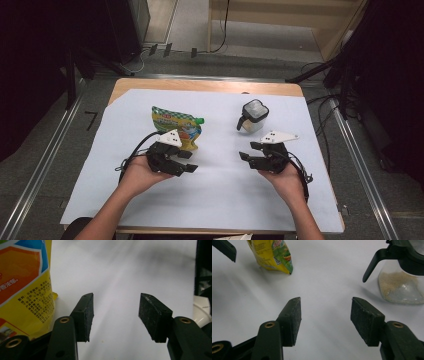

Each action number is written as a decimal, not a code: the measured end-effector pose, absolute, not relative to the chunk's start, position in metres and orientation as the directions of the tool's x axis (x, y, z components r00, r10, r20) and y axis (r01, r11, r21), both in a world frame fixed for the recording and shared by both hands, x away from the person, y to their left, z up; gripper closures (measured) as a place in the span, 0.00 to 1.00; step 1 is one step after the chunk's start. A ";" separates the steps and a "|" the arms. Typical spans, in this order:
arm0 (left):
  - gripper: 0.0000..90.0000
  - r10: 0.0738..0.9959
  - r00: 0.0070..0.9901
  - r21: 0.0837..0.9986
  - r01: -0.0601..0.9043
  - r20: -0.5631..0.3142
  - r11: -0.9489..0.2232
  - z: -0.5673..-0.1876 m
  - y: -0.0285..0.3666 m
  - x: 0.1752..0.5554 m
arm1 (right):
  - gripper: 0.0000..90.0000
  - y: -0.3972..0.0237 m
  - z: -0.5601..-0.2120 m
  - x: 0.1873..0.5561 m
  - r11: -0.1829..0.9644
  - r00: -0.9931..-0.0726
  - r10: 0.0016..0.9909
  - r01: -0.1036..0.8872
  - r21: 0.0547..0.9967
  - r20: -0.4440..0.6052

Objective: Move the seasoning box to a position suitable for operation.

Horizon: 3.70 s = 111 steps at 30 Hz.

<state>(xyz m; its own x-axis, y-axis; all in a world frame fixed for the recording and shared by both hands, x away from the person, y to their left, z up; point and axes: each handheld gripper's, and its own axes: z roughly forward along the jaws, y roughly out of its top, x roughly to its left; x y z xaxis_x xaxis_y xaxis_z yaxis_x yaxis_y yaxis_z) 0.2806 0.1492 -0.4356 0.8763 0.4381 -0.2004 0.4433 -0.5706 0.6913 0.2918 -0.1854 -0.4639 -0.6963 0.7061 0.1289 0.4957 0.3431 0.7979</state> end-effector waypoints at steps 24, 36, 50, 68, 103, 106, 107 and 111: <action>0.47 0.449 0.872 0.692 0.446 -0.193 -0.568 -0.439 0.161 0.284 | 0.51 -0.182 -0.472 0.298 0.362 -0.698 0.704 0.511 0.779 0.131; 0.48 0.441 0.878 0.692 0.436 -0.187 -0.575 -0.441 0.161 0.285 | 0.52 -0.189 -0.470 0.299 0.371 -0.687 0.719 0.511 0.776 0.109; 0.46 0.440 0.881 0.701 0.423 -0.171 -0.574 -0.440 0.161 0.284 | 0.50 -0.196 -0.469 0.303 0.363 -0.666 0.739 0.515 0.776 0.097; 0.46 0.413 0.894 0.707 0.405 -0.174 -0.580 -0.439 0.159 0.280 | 0.47 -0.219 -0.461 0.329 0.283 -0.586 0.802 0.540 0.792 0.113; 0.47 0.462 0.862 0.711 0.457 -0.207 -0.535 -0.442 0.175 0.266 | 0.18 -0.221 -0.502 0.413 0.220 -0.537 0.832 0.550 0.805 0.140; 0.47 0.468 0.858 0.710 0.464 -0.211 -0.530 -0.443 0.177 0.263 | 0.16 -0.216 -0.506 0.421 0.231 -0.554 0.823 0.527 0.818 0.125; 0.47 0.470 0.857 0.710 0.465 -0.211 -0.529 -0.443 0.178 0.263 | 0.16 -0.216 -0.506 0.421 0.231 -0.554 0.823 0.527 0.818 0.125; 0.47 0.477 0.852 0.706 0.474 -0.216 -0.526 -0.445 0.180 0.262 | 0.16 -0.210 -0.508 0.428 0.239 -0.564 0.820 0.499 0.833 0.102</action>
